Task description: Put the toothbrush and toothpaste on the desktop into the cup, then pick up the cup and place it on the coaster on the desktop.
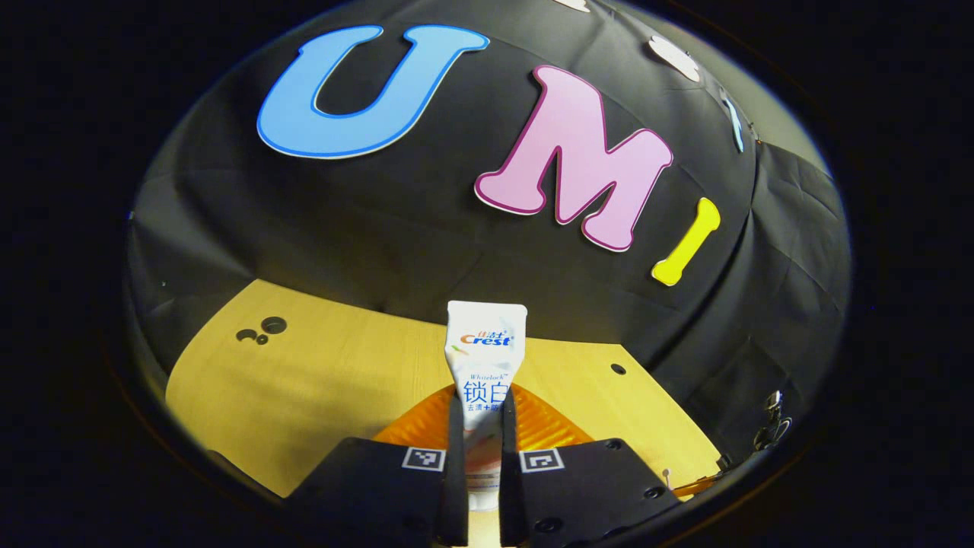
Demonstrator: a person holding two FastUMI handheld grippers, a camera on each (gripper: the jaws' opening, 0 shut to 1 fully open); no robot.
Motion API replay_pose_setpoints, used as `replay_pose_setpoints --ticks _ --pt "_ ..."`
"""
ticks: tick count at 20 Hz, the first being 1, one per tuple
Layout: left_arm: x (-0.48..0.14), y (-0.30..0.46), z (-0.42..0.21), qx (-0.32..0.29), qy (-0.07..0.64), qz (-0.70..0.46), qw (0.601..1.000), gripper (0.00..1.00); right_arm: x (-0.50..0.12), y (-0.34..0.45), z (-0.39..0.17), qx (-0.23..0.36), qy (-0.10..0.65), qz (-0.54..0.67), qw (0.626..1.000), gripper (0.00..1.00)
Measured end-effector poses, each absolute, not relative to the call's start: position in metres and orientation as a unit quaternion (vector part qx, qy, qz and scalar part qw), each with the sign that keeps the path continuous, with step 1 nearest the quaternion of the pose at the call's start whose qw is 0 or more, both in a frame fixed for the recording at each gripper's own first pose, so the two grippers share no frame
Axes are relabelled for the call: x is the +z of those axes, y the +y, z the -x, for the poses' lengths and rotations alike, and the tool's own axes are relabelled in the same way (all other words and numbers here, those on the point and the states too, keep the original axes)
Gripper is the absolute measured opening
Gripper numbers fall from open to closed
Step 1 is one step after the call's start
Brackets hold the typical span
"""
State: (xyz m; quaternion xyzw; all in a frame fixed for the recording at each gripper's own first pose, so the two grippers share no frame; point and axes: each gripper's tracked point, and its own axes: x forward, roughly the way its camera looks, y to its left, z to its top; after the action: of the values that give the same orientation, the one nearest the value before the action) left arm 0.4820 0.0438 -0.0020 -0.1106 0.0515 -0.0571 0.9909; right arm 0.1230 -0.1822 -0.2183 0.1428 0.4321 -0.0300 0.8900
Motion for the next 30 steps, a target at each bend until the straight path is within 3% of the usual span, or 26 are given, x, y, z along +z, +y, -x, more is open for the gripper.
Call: replay_pose_setpoints --ticks 7,14,19,22,23,27,28,30 --pt "-0.014 0.061 -0.539 -0.052 0.017 0.122 0.991 0.21 -0.216 -0.204 -0.128 -0.053 0.439 -0.153 0.884 0.05" --pt "-0.055 0.051 -0.546 -0.064 0.022 0.067 0.995 0.21 -0.216 -0.201 -0.133 -0.047 0.446 -0.147 0.881 0.05" --pt "-0.078 0.055 -0.539 -0.036 0.045 0.022 0.998 0.3 -0.216 -0.203 -0.135 -0.047 0.445 -0.148 0.882 0.05" --pt "-0.084 0.06 -0.524 -0.02 0.056 0.004 0.998 0.49 -0.213 -0.201 -0.14 -0.043 0.438 -0.144 0.886 0.05" --pt "-0.079 0.062 -0.517 -0.015 0.05 0.006 0.999 0.61 -0.212 -0.2 -0.143 -0.04 0.434 -0.14 0.889 0.05" --pt "-0.063 0.081 -0.474 0.023 0.031 0.027 0.999 0.84 -0.19 -0.185 -0.163 -0.013 0.404 -0.109 0.908 0.05" --pt "-0.063 0.085 -0.458 0.033 0.03 0.031 0.999 0.99 -0.181 -0.178 -0.17 -0.005 0.395 -0.111 0.912 0.05" --pt "-0.064 0.089 -0.428 0.051 0.029 0.041 0.997 0.98 -0.164 -0.158 -0.189 0.013 0.374 -0.124 0.919 0.05"
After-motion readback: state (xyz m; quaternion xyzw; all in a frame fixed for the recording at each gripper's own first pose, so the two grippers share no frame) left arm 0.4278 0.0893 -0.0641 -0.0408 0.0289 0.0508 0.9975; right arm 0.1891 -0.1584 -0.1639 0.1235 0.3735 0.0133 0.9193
